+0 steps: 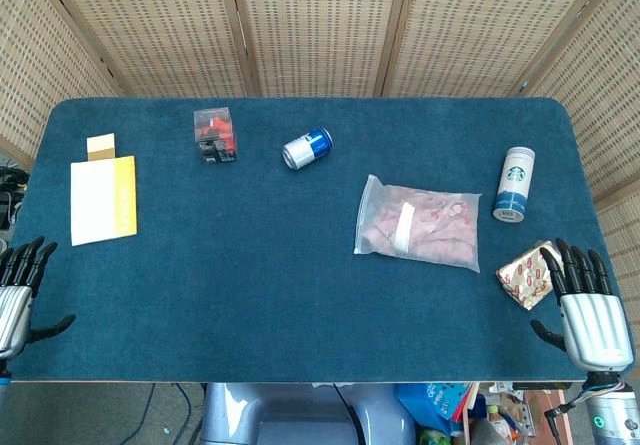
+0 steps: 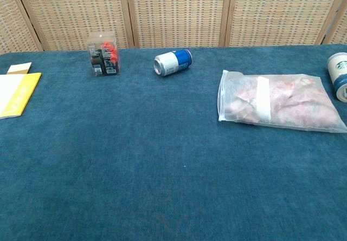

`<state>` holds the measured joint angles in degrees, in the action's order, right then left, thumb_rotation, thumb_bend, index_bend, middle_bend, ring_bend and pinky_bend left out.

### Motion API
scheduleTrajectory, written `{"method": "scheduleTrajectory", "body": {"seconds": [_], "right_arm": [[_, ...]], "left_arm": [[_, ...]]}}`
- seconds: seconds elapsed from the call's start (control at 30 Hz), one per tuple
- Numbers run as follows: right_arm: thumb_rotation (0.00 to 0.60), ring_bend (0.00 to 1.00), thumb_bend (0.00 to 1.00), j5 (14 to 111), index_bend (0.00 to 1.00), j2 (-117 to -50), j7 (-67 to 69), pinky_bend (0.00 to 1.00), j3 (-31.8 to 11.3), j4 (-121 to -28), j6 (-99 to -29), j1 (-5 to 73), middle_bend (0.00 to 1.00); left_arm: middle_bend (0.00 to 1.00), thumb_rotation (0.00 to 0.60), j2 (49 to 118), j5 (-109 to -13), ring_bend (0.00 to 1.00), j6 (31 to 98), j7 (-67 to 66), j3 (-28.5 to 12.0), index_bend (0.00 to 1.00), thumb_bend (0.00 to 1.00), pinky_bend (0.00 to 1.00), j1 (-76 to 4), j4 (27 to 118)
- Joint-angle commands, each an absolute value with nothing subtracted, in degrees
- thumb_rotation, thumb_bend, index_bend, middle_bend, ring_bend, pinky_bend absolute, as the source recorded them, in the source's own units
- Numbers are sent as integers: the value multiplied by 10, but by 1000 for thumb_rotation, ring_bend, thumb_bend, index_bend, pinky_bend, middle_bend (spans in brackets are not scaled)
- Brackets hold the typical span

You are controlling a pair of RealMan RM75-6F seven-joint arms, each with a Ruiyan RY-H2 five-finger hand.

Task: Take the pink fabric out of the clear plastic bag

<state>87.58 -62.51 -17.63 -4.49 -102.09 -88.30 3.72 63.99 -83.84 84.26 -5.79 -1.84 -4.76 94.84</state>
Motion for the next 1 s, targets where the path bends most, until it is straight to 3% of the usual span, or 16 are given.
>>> {"method": "scheduleTrajectory", "body": {"seconds": [0.03, 0.33, 0.53, 0.73, 1.0], "right_arm": [[600, 0, 0, 880, 0, -625, -176, 0, -43, -1021, -883, 37, 0], [600, 0, 0, 886, 0, -630, -158, 0, -43, -1024, -856, 55, 0], [600, 0, 0, 849, 0, -652, -134, 0, -102, -1006, -742, 154, 0], [600, 0, 0, 720, 0, -676, -190, 0, -164, -989, -586, 270, 0], [600, 0, 0, 523, 0, -738, -293, 0, -191, -919, -480, 385, 0]], "left_arm": [[0, 600, 640, -839, 0, 843, -58, -18, 0, 109, 0, -47, 949], [0, 600, 638, -838, 0, 848, -55, -20, 0, 109, 0, -45, 950], [0, 600, 638, -828, 0, 845, -52, -26, 0, 109, 0, -46, 947], [0, 600, 637, -812, 0, 845, -51, -34, 0, 109, 0, -46, 946], [0, 600, 638, -799, 0, 830, -51, -37, 0, 109, 0, -51, 942]]}}
